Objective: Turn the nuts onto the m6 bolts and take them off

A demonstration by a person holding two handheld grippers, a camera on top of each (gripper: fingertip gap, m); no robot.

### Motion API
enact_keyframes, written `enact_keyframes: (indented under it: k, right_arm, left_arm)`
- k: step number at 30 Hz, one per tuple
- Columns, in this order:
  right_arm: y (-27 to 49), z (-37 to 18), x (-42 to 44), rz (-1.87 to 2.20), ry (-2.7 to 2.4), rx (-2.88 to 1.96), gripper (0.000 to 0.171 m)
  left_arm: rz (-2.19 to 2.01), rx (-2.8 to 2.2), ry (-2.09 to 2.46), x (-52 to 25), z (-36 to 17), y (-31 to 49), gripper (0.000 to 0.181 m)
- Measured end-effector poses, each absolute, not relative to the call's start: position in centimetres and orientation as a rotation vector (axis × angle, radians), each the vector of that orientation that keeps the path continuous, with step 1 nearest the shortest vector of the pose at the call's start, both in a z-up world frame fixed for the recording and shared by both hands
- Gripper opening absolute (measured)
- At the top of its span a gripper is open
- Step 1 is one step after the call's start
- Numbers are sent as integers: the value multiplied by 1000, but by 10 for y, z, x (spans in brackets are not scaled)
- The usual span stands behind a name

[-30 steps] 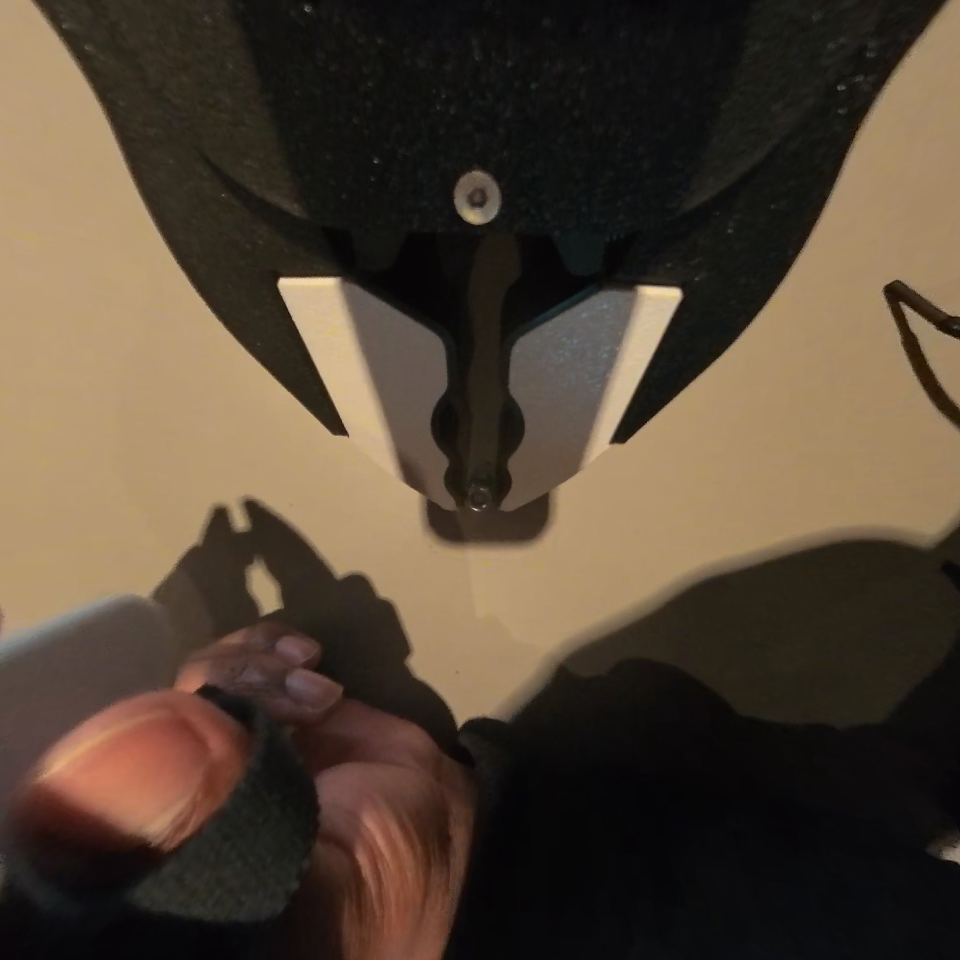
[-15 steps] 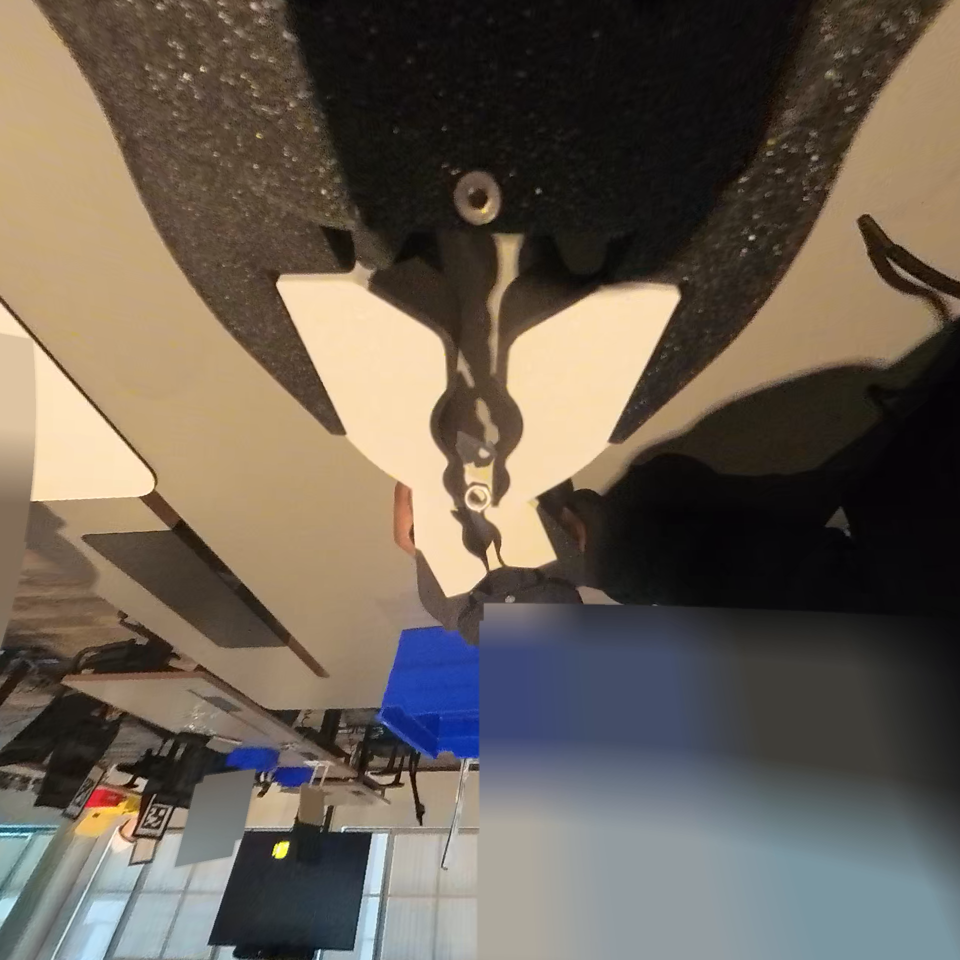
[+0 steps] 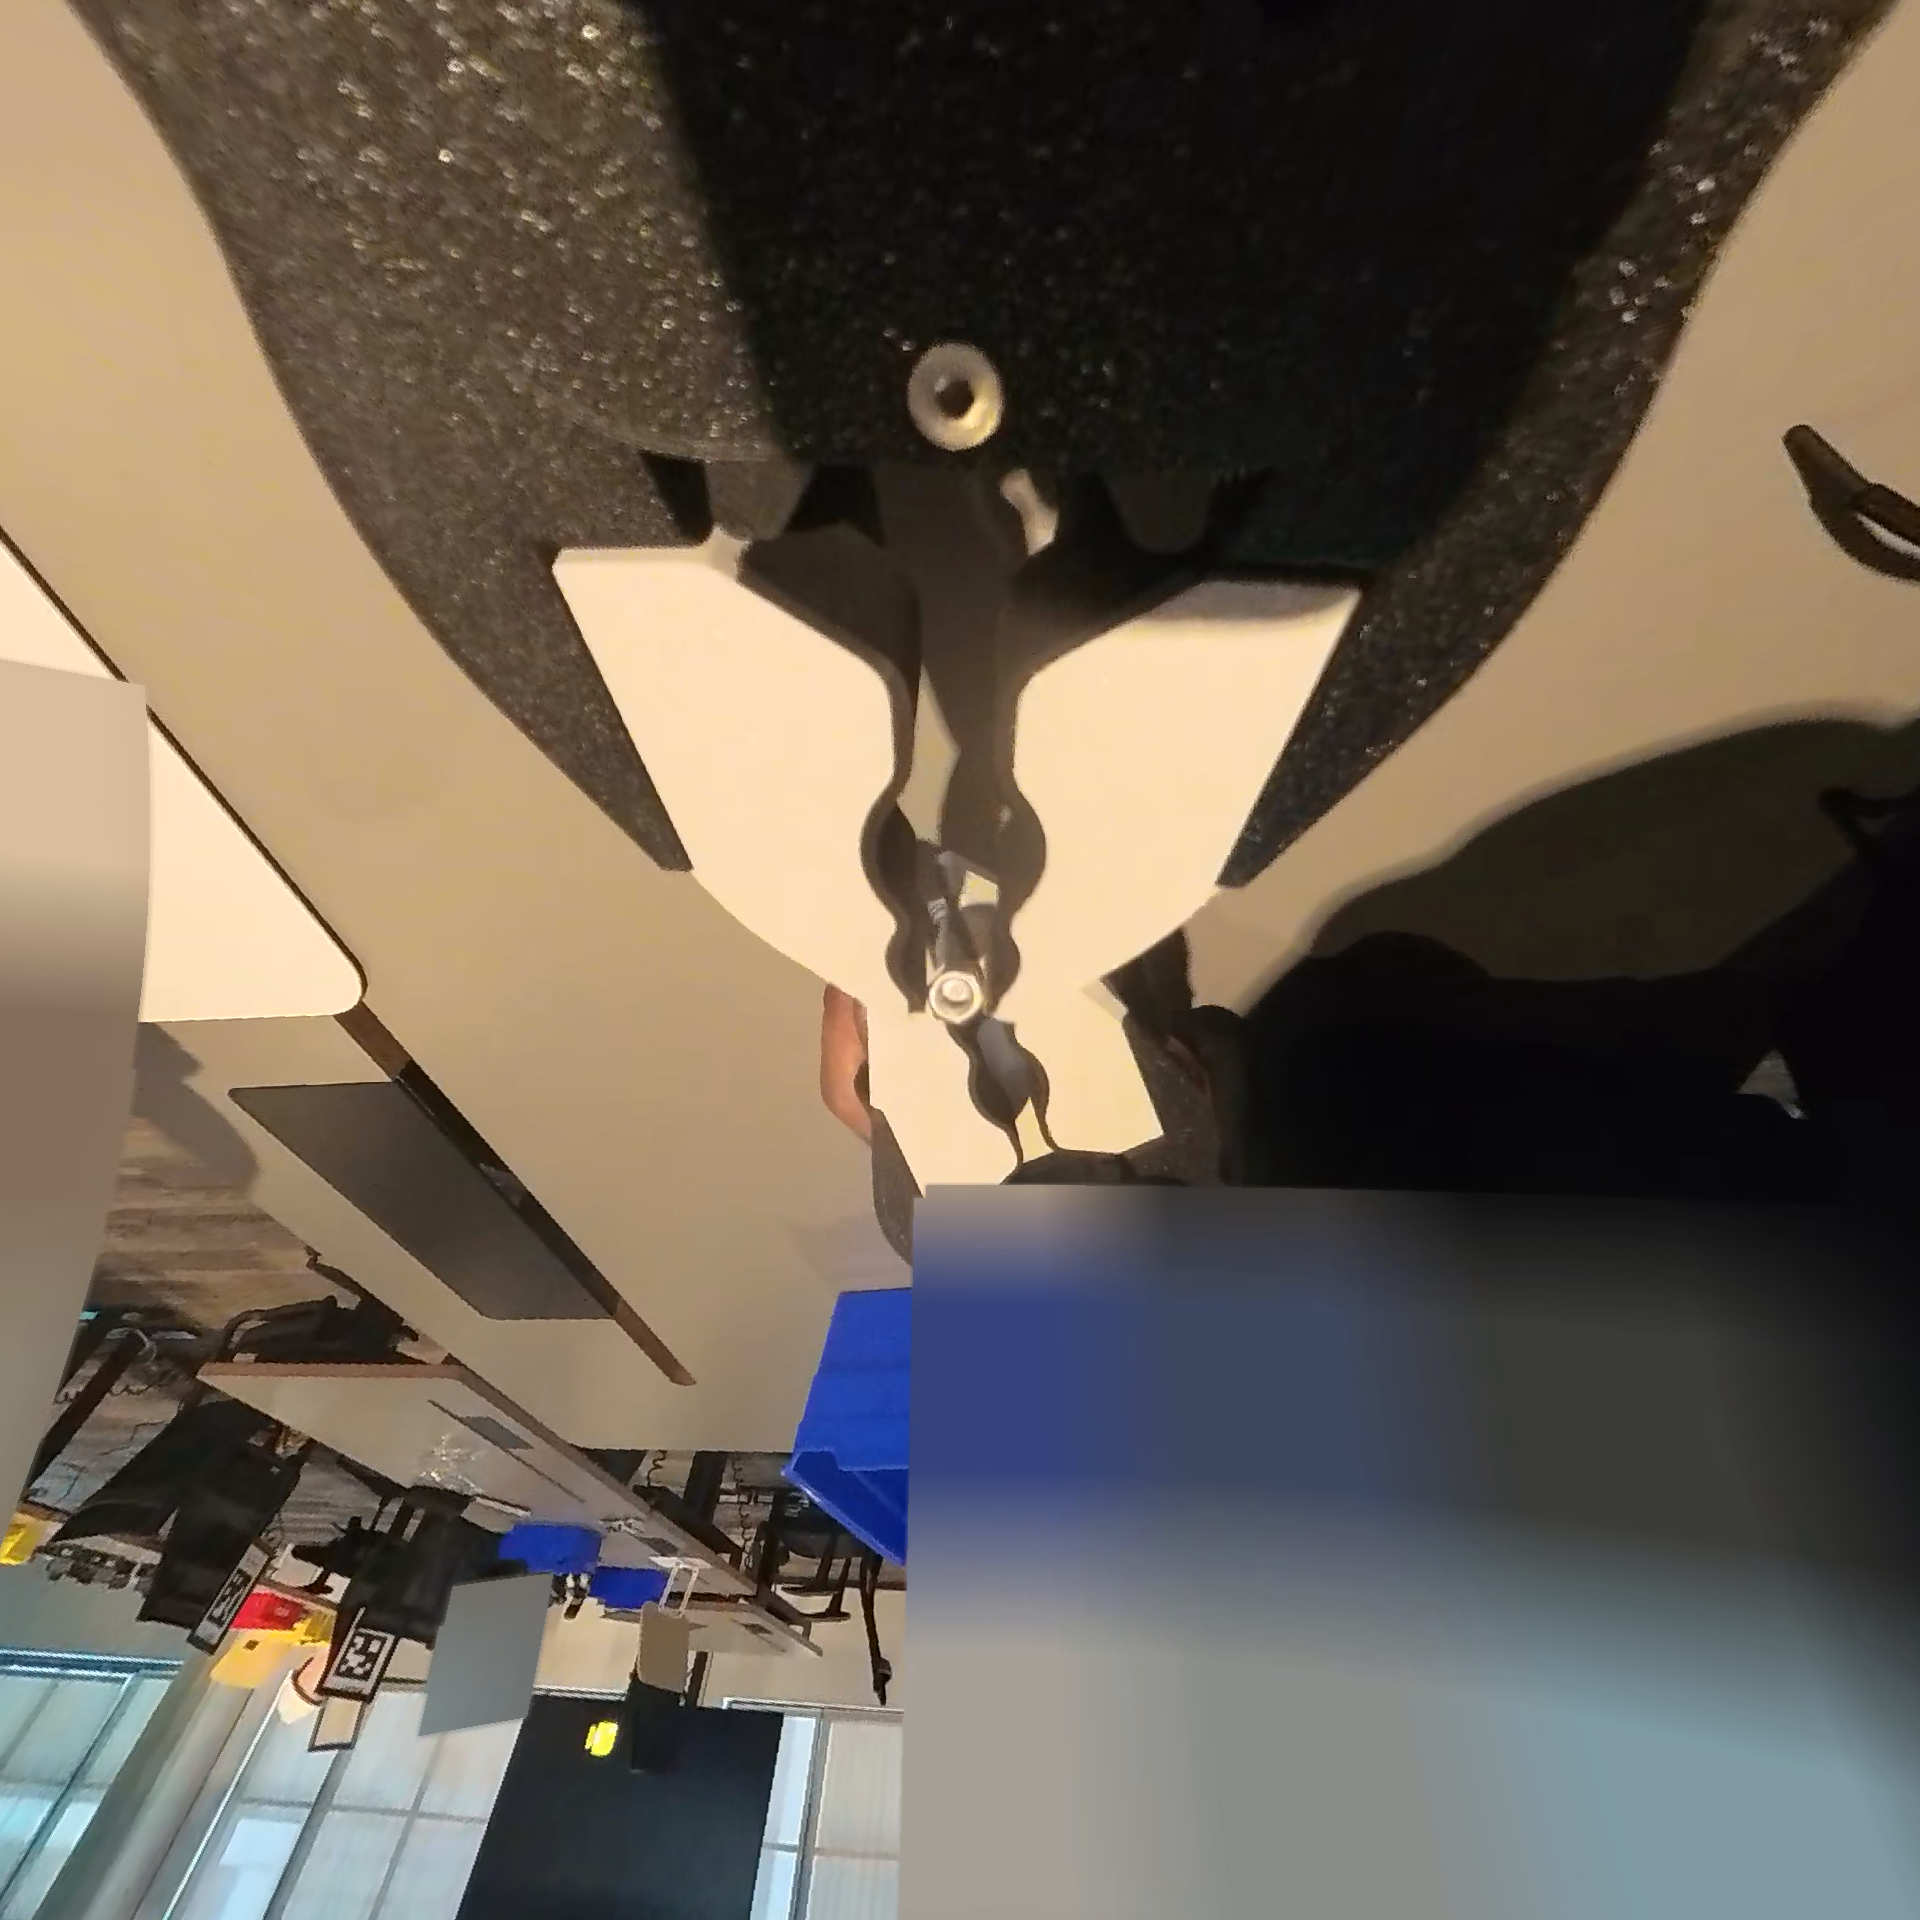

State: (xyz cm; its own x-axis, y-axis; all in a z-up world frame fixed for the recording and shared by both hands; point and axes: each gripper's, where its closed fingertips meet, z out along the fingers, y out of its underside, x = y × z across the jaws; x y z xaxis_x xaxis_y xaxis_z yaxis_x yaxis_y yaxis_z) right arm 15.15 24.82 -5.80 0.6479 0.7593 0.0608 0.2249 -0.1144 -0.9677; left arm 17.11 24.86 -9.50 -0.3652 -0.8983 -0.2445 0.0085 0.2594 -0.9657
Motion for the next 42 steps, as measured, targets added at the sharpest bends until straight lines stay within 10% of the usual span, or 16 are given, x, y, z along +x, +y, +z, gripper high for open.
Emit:
enact_keyframes:
  k: [42]
  right_arm:
    - [258, -42, 148, 493, -601, -1617, 18]
  left_arm:
    - [-1221, -854, 1432, 173, -75, 262, 5]
